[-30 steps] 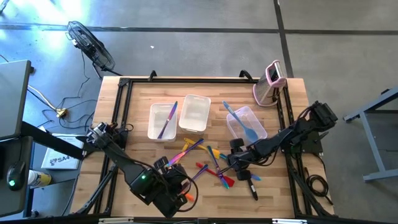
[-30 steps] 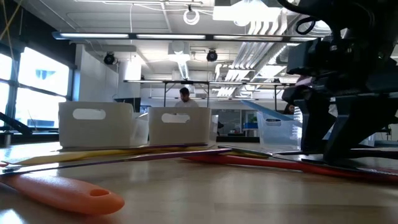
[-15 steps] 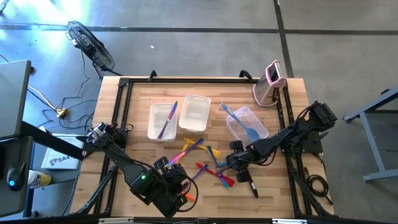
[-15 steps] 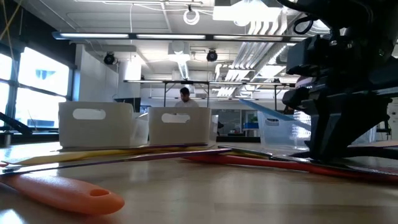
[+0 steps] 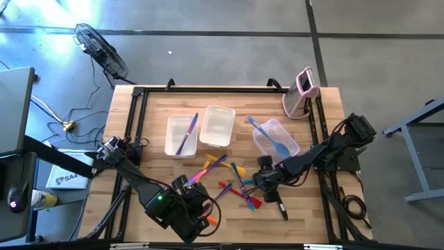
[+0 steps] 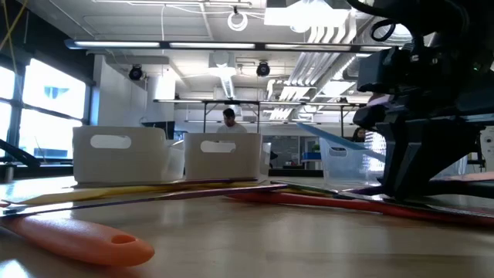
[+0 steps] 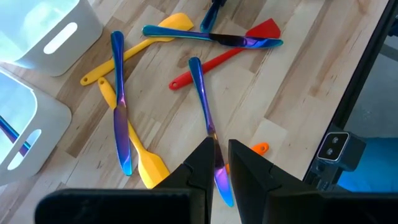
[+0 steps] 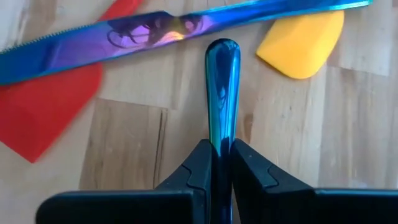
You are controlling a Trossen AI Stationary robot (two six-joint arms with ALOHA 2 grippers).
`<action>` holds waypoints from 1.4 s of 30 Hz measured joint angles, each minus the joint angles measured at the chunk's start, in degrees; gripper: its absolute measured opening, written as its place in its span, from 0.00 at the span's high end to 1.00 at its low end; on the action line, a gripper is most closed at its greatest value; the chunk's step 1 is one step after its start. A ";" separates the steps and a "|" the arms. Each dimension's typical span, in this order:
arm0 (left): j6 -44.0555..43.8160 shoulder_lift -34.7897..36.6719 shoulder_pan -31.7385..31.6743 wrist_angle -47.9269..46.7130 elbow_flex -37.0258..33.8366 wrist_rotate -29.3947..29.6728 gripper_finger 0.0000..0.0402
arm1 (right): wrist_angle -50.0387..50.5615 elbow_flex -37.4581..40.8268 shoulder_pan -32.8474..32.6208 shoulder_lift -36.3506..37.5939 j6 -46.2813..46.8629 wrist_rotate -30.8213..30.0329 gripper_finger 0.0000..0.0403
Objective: Pick & Place Kitchen Items
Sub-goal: Put the blue table knife into the left white bin
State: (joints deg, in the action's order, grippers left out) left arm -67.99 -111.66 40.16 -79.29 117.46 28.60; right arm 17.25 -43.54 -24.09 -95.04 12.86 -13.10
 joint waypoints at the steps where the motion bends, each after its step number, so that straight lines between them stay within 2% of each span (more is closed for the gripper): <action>1: 0.00 0.00 0.00 0.00 -0.01 0.00 0.89 | 1.03 -0.42 -0.25 0.00 0.60 -0.55 0.93; 10: 0.00 0.00 0.00 -0.01 -0.01 0.02 0.89 | 12.98 -6.91 -2.61 -0.22 1.51 -5.86 0.93; 24: 0.69 0.00 0.00 -0.08 0.00 1.39 0.89 | 16.20 -16.99 -7.38 -0.11 1.89 -6.50 0.93; 28: 3.65 -0.88 0.34 -0.32 -0.06 5.59 0.89 | 16.22 -21.23 -9.90 -0.11 0.31 -6.03 0.93; 32: 7.38 -3.22 0.82 0.19 0.02 13.92 0.89 | 13.59 -25.96 -12.98 0.03 -3.38 -4.59 0.93; 36: 13.61 -6.15 1.32 0.06 -0.07 19.88 0.89 | 9.89 -29.62 -15.65 0.70 -7.85 -2.26 0.93; 42: 25.56 -9.71 1.55 4.98 -0.07 31.41 0.89 | 0.27 -31.96 -17.58 1.55 -12.94 7.84 0.93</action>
State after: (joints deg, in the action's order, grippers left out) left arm -42.43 -121.36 41.71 -74.32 117.38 60.01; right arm 17.53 -75.51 -41.67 -93.49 -0.09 -5.26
